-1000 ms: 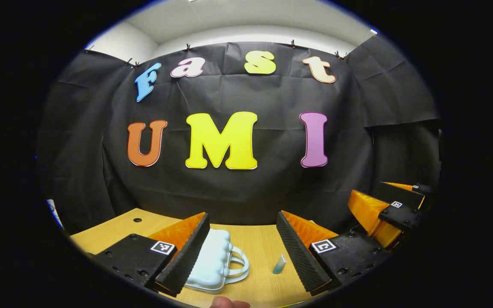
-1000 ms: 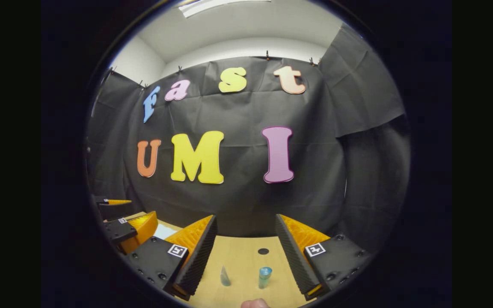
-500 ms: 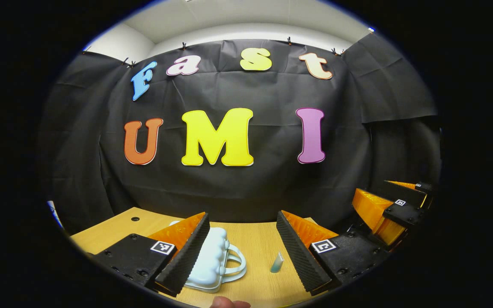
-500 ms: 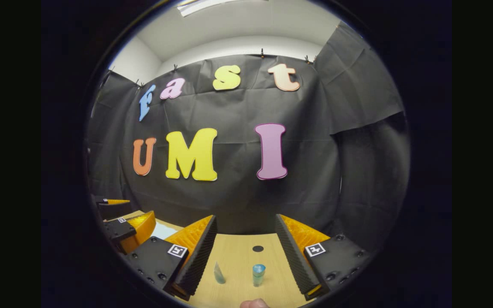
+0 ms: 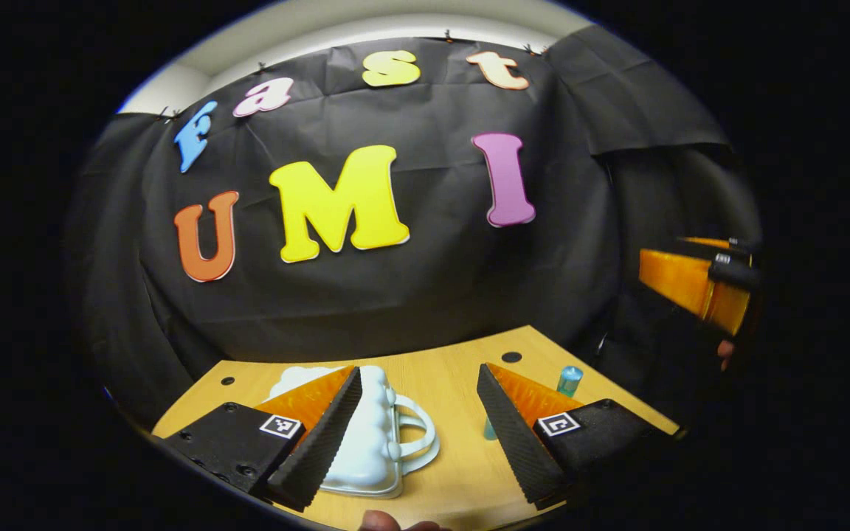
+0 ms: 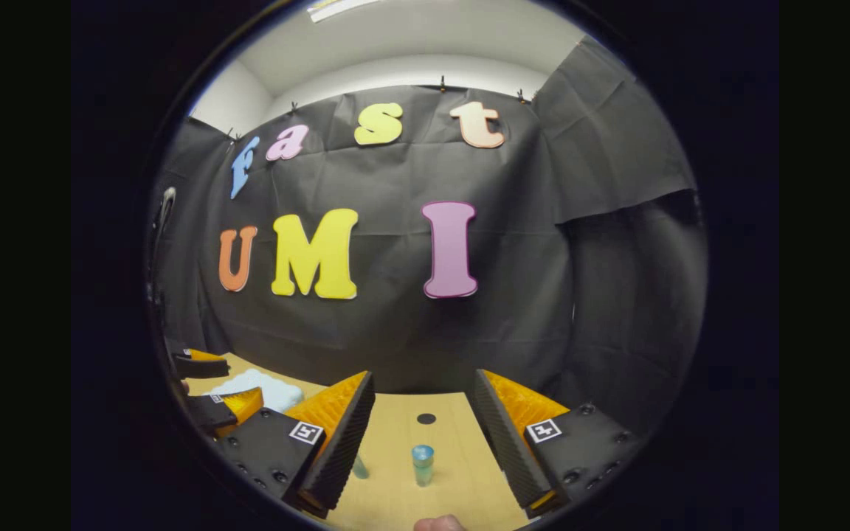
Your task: First open the suitcase, pack the skin care products into it, and then close the suitcase.
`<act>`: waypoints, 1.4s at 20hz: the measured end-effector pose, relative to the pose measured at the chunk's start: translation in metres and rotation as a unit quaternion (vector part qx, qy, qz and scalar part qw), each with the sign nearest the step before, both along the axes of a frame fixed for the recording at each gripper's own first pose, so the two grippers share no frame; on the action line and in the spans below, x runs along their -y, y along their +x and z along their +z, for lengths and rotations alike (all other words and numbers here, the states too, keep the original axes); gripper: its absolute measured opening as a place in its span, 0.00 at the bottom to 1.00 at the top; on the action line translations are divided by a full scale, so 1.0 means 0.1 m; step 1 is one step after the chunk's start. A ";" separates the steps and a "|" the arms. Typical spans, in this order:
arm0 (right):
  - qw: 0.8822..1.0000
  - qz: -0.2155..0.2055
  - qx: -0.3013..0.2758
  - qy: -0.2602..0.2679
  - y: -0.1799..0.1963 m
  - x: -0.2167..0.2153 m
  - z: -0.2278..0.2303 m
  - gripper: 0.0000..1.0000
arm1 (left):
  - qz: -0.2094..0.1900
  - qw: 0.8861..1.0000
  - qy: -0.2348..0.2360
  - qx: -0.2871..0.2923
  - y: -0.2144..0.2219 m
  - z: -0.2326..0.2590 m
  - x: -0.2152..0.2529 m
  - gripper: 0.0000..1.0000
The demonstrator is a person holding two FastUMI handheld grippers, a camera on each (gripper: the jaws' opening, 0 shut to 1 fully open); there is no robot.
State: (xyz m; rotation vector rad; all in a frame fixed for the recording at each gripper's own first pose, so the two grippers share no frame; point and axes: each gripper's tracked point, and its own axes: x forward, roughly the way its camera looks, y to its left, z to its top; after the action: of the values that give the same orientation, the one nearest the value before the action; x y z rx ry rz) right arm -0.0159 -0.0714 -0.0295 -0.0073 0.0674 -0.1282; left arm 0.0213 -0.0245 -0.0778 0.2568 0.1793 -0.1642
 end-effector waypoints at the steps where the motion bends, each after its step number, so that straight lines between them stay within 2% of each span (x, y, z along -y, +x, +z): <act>1: 1.000 -0.007 -0.004 -0.003 -0.02 0.07 -0.03 0.81 | -0.013 0.999 0.041 -0.008 0.03 -0.09 -0.03 1.00; 3: 1.000 -0.023 -0.015 -0.005 -0.06 0.20 -0.10 0.81 | -0.040 0.994 0.104 -0.021 0.12 -0.26 -0.05 0.99; 5: 0.999 -0.036 -0.021 -0.006 -0.10 0.31 -0.14 0.81 | -0.063 0.986 0.148 -0.043 0.16 -0.53 -0.04 0.98; 9: 0.998 -0.057 -0.026 -0.009 -0.21 0.47 -0.16 0.81 | -0.082 0.960 0.252 -0.093 0.33 -0.99 -0.22 0.97; 13: 0.996 -0.084 -0.041 -0.008 -0.33 0.66 -0.26 0.81 | -0.102 0.924 0.343 -0.136 0.41 -1.39 -0.32 0.94; 18: 0.992 -0.117 -0.052 -0.009 -0.46 0.89 -0.31 0.81 | -0.132 0.880 0.430 -0.152 0.60 -1.74 -0.34 0.87; 20: 0.990 -0.128 -0.054 -0.012 -0.49 0.95 -0.32 0.81 | -0.137 0.865 0.456 -0.161 0.62 -1.86 -0.37 0.84; 23: 0.988 -0.141 -0.056 -0.012 -0.56 1.01 -0.32 0.81 | -0.137 0.850 0.479 -0.174 0.70 -1.95 -0.41 0.78; 27: 0.986 -0.153 -0.060 -0.009 -0.61 1.04 -0.36 0.81 | -0.142 0.831 0.504 -0.187 0.76 -2.02 -0.44 0.61; 28: 0.986 -0.155 -0.059 -0.009 -0.63 1.04 -0.36 0.81 | -0.142 0.829 0.507 -0.188 0.76 -2.02 -0.44 0.53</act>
State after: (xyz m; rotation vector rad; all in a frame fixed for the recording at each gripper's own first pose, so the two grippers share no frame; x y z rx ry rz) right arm -0.0786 -0.1751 -0.0659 -0.0215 0.1851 -0.4403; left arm 0.0969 0.0190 -0.2800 1.3291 0.6238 -0.4114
